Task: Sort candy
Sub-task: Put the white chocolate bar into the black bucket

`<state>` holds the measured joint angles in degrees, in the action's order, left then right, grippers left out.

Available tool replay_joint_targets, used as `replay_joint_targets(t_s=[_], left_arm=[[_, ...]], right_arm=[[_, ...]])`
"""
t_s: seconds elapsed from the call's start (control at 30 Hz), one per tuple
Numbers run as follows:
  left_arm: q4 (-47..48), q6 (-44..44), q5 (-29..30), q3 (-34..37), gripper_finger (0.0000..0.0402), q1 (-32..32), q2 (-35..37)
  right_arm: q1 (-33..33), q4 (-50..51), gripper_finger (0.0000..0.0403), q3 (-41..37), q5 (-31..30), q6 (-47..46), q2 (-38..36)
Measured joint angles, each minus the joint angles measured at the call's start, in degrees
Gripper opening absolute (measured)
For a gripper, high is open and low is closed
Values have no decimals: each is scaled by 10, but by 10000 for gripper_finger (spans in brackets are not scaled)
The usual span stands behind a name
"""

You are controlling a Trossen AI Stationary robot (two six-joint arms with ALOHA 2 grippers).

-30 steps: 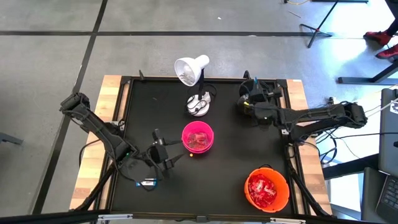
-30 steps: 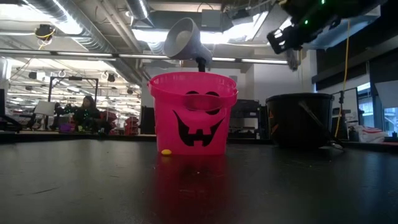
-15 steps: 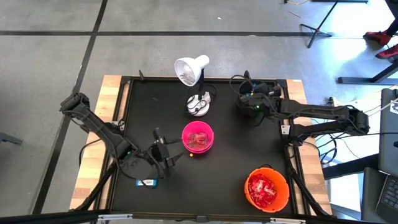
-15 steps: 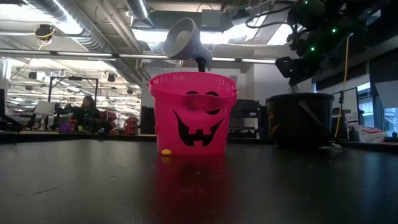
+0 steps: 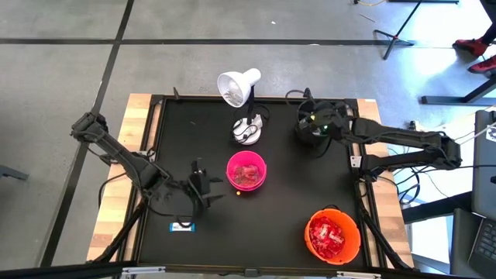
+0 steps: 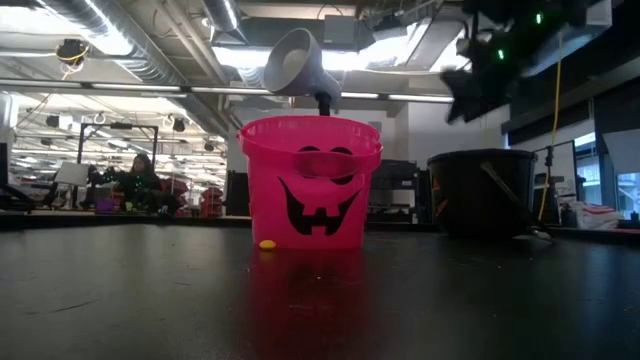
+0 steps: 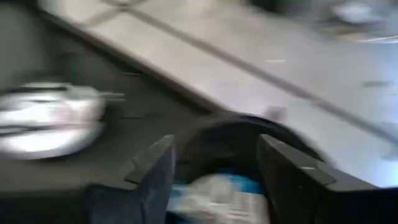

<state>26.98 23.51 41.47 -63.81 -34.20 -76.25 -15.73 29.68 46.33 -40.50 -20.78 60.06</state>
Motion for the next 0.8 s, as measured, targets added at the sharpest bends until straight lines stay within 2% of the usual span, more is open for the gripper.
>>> replay_joint_targets(t_s=[0.17, 0.23, 0.3, 0.43, 0.57, 0.7, 0.8], left_arm=[[187, 142, -123, 0, 208, 7, 11], [245, 197, -199, 0, 208, 9, -3], [249, 206, -261, 0, 208, -7, -26], [222, 215, -298, 0, 208, -63, -80], [239, 279, -332, 0, 208, -100, -145], [236, 332, -374, 0, 209, -126, -201], [249, 341, -400, 0, 209, -134, -231]], right_arm=[[11, -54, 245, 67, 225, 29, -20], [30, -96, 247, 81, 292, 39, -30], [59, -134, 248, 89, 336, 51, -38], [122, -185, 248, 92, 346, 69, -46], [171, -195, 248, 93, 324, 90, -44], [196, -191, 248, 93, 292, 93, -40], [200, -193, 248, 93, 285, 93, -39]])
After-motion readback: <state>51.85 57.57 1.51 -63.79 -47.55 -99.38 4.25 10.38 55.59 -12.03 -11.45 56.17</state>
